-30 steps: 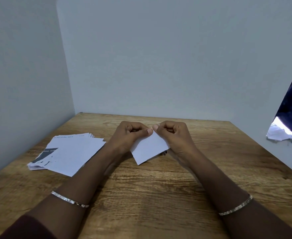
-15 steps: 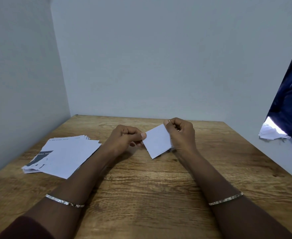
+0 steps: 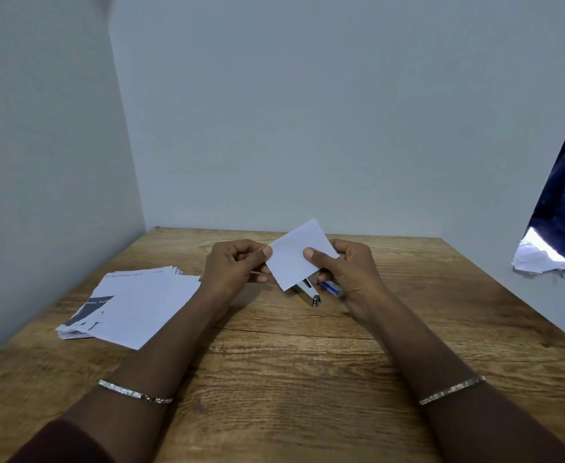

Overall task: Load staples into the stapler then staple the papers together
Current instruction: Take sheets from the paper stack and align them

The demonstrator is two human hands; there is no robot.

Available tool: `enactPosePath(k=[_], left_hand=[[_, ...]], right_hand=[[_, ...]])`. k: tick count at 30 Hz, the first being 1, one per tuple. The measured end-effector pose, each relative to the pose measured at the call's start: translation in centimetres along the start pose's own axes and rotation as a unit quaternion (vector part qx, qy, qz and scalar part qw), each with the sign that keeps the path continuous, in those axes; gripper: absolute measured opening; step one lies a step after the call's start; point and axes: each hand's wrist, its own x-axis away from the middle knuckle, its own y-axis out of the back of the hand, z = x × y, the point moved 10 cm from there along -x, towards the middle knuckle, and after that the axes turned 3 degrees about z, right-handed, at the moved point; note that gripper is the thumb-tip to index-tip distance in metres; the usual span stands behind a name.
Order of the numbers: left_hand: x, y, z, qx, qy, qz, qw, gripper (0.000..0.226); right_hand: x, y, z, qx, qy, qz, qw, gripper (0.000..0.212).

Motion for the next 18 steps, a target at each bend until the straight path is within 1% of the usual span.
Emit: enactPosePath(k=[4, 9, 13, 16, 18], left_hand=[[-0.2, 0.2, 0.3, 0.014, 0.009, -0.010, 1.000, 0.017], [-0.1, 0.1, 0.8, 0.043, 0.023, -0.011, 0.999, 0.017], [0.1, -0.1, 1.0, 0.066, 0.049, -0.004, 0.997, 0.011], [0.4, -0.6, 1.1, 0.073, 0.071, 0.018, 0.995, 0.011], [0.7, -1.2, 0.8, 0.068, 0.076, 0.041, 0.994, 0.019]], right_hand=[[-0.1, 0.2, -0.4, -0.032, -0.016, -0.008, 0.999, 0.024], [-0.1, 0.4, -0.2, -0.023, -0.006, -0.018, 1.000, 0.021], [-0.1, 0.4, -0.3, -0.012, -0.007, -0.013, 1.000, 0.021], [-0.1, 0.5, 0.3, 0.022, 0.002, -0.001, 1.000, 0.024], [0.1, 0.3, 0.4, 0.039, -0.003, 0.022, 0.999, 0.023]])
